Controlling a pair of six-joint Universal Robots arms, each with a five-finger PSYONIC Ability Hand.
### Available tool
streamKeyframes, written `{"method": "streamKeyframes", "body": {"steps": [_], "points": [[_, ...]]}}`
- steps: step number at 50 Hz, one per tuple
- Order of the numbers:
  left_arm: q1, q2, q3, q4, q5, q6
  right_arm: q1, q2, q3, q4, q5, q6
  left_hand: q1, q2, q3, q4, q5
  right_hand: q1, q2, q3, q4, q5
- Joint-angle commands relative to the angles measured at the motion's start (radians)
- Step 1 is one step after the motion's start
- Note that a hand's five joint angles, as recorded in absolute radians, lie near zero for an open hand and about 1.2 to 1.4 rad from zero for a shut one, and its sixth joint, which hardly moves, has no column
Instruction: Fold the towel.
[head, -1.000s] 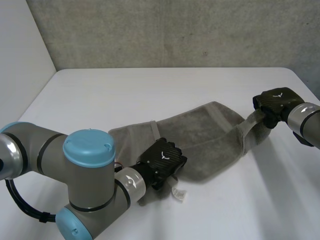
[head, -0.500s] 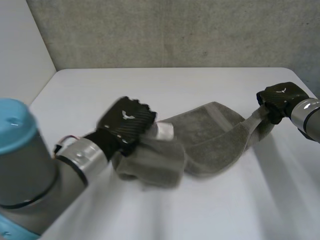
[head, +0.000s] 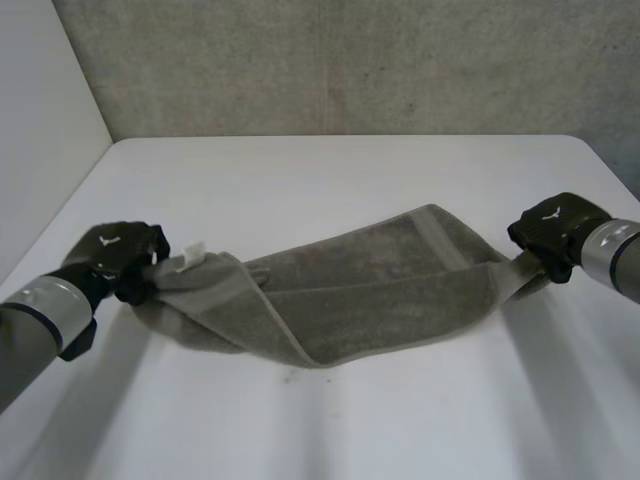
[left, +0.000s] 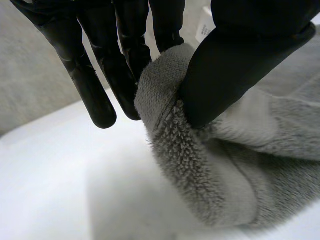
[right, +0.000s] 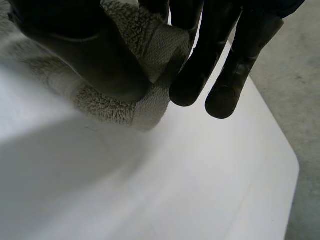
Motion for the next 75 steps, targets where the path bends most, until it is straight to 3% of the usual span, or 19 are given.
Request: {"method": "streamKeyframes", "body": {"steps": [1, 6, 9, 17, 25, 30, 39, 45, 49, 55, 60, 63, 65, 68, 71, 75], "points": [[-0.021, -0.067, 0.001, 0.006, -0.005, 0.006, 0.045, 0.043, 0.016, -0.051, 0.026, 0.009, 0.176, 0.146, 0.149, 0.147, 0.169, 0.064, 0.093, 0.064, 0.058, 0.055], [-0.020, -0.087, 0.003, 0.009, -0.005, 0.009, 0.047, 0.048, 0.021, -0.066, 0.032, 0.009, 0.124, 0.094, 0.096, 0.094, 0.116, 0.064, 0.093, 0.064, 0.058, 0.055], [-0.018, -0.087, 0.001, 0.007, -0.004, 0.034, 0.047, 0.048, 0.021, -0.067, 0.030, 0.009, 0.200, 0.170, 0.172, 0.170, 0.192, 0.064, 0.093, 0.064, 0.058, 0.055], [-0.023, -0.081, 0.006, 0.001, 0.004, 0.141, 0.047, 0.049, 0.007, -0.064, 0.035, -0.005, 0.208, 0.178, 0.181, 0.178, 0.200, 0.064, 0.093, 0.064, 0.058, 0.055], [-0.109, -0.153, 0.207, 0.009, -0.008, 0.126, 0.107, 0.123, -0.205, -0.067, 0.060, 0.021, 0.208, 0.178, 0.181, 0.178, 0.200, 0.064, 0.093, 0.064, 0.058, 0.055], [-0.173, -0.258, 0.514, 0.009, -0.031, 0.016, 0.151, 0.225, -0.506, -0.067, 0.125, 0.108, 0.208, 0.178, 0.181, 0.178, 0.200, 0.064, 0.093, 0.064, 0.058, 0.055], [-0.190, -0.392, 0.906, 0.040, -0.060, -0.149, 0.194, 0.364, -0.932, -0.150, 0.156, 0.177, 0.208, 0.178, 0.181, 0.178, 0.200, 0.064, 0.093, 0.064, 0.058, 0.055], [-0.196, -0.447, 1.132, 0.225, -0.135, -0.317, 0.194, 0.414, -1.161, -0.366, 0.230, 0.251, 0.208, 0.178, 0.181, 0.178, 0.200, 0.064, 0.093, 0.064, 0.058, 0.055], [-0.196, -0.453, 1.156, 0.297, -0.166, -0.400, 0.194, 0.405, -1.151, -0.403, 0.234, 0.282, 0.208, 0.178, 0.181, 0.178, 0.200, 0.064, 0.093, 0.064, 0.058, 0.055], [-0.181, -0.455, 1.000, 0.290, -0.159, -0.463, 0.191, 0.379, -1.004, -0.249, 0.195, 0.274, 0.208, 0.178, 0.181, 0.178, 0.200, 0.064, 0.093, 0.064, 0.058, 0.055], [-0.132, -0.434, 0.691, 0.296, -0.091, -0.459, 0.182, 0.371, -0.799, -0.042, 0.126, 0.236, 0.208, 0.178, 0.181, 0.178, 0.200, 0.064, 0.093, 0.064, 0.058, 0.055], [-0.126, -0.432, 0.620, 0.299, -0.048, -0.456, 0.180, 0.371, -0.738, -0.002, 0.124, 0.225, 0.208, 0.178, 0.181, 0.178, 0.200, 0.064, 0.093, 0.064, 0.058, 0.055], [-0.115, -0.437, 0.499, 0.311, 0.040, -0.421, 0.179, 0.358, -0.607, 0.044, 0.116, 0.217, 0.208, 0.178, 0.181, 0.178, 0.200, 0.064, 0.093, 0.064, 0.058, 0.055], [-0.101, -0.440, 0.404, 0.329, 0.090, -0.330, 0.162, 0.327, -0.478, 0.031, 0.107, 0.216, 0.208, 0.178, 0.181, 0.178, 0.200, 0.064, 0.093, 0.064, 0.058, 0.055], [-0.086, -0.440, 0.363, 0.336, 0.101, -0.273, 0.146, 0.310, -0.421, 0.009, 0.101, 0.216, 0.208, 0.178, 0.181, 0.178, 0.200, 0.064, 0.093, 0.064, 0.058, 0.055], [-0.035, -0.429, 0.284, 0.330, 0.110, -0.112, 0.119, 0.251, -0.274, -0.060, 0.063, 0.216, 0.168, 0.138, 0.140, 0.138, 0.160, 0.064, 0.093, 0.064, 0.058, 0.055]]}}
